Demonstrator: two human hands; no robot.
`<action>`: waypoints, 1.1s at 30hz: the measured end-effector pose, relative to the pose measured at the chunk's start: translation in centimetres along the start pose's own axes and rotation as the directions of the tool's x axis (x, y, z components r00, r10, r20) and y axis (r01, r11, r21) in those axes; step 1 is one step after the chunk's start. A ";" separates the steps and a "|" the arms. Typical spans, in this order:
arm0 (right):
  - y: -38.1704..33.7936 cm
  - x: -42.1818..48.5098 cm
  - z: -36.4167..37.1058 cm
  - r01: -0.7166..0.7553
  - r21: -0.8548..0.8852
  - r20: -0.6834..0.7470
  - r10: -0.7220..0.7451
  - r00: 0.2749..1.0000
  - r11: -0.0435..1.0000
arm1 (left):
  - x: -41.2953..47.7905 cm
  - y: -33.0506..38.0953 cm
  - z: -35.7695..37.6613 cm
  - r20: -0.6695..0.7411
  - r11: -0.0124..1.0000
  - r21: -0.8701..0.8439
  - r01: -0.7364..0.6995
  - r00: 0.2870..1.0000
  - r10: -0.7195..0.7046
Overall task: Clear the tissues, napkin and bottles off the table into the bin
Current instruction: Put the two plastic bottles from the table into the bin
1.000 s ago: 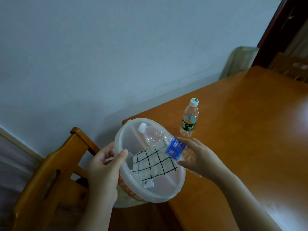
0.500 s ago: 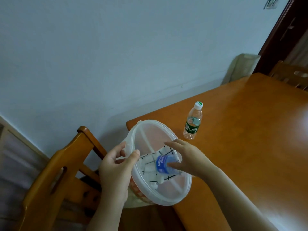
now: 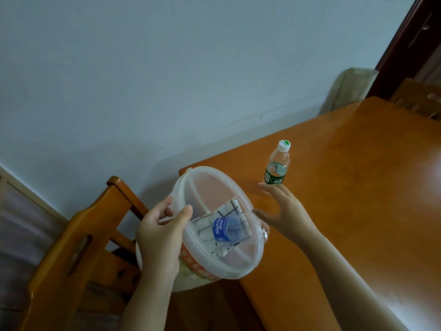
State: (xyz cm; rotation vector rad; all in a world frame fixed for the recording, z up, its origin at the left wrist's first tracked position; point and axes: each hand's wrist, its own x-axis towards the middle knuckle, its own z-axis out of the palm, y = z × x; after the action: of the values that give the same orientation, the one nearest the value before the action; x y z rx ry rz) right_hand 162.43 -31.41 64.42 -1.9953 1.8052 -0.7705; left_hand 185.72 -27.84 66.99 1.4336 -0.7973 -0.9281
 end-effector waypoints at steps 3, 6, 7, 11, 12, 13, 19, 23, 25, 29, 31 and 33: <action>1.8 0.9 -0.4 -0.115 0.019 -0.041 0.116 0.992 0.993 | 0.5 0.3 1.0 -0.011 1.000 0.025 -0.019 1.000 0.019; 3.6 2.2 -0.8 -0.170 0.023 -0.069 0.171 0.983 0.985 | 1.1 0.4 1.9 -0.028 0.999 0.033 -0.011 1.000 0.012; 4.2 2.6 -1.0 -0.179 0.031 -0.084 0.181 0.980 0.983 | 1.4 0.4 2.2 -0.034 0.999 0.033 -0.005 0.999 0.006; 6.2 4.6 -1.3 -0.211 0.065 -0.154 0.219 0.963 0.975 | 2.2 0.4 3.6 -0.044 1.000 0.019 -0.005 0.999 0.006; 6.7 5.1 -1.3 -0.227 0.074 -0.163 0.236 0.958 0.971 | 2.4 0.4 4.0 -0.044 1.000 0.015 -0.006 0.999 0.007; 7.2 5.6 -1.3 -0.247 0.088 -0.166 0.259 0.951 0.965 | 2.6 0.4 4.3 -0.040 1.000 0.011 -0.005 0.999 0.006; 9.3 8.9 -0.5 -0.343 0.186 -0.177 0.375 0.910 0.921 | 3.4 0.4 6.1 -0.015 1.000 -0.012 -0.008 1.000 0.008; 10.0 10.8 0.1 -0.369 0.257 -0.175 0.419 0.891 0.893 | 3.7 0.2 6.7 -0.023 1.000 -0.011 0.006 1.000 -0.007; 10.2 11.7 0.3 -0.378 0.283 -0.187 0.437 0.880 0.882 | 3.6 0.2 6.8 -0.027 1.000 -0.004 0.016 1.000 -0.016; 10.5 13.4 0.5 -0.362 0.338 -0.206 0.444 0.872 0.869 | 3.6 0.1 7.1 -0.018 1.000 0.003 0.001 1.000 -0.001; 10.5 14.0 0.7 -0.342 0.365 -0.204 0.433 0.878 0.866 | 3.6 0.1 7.2 -0.026 1.000 0.018 0.013 1.000 -0.012; 10.3 14.4 0.9 -0.334 0.386 -0.198 0.431 0.881 0.860 | 3.6 0.2 7.2 -0.054 0.999 0.024 0.034 0.998 -0.033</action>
State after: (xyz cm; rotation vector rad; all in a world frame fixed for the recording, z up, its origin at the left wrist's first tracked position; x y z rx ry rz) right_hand 155.35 -47.08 60.02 -1.2948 1.9719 -1.1790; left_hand 180.88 -34.29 66.90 1.4912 -0.7493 -0.9049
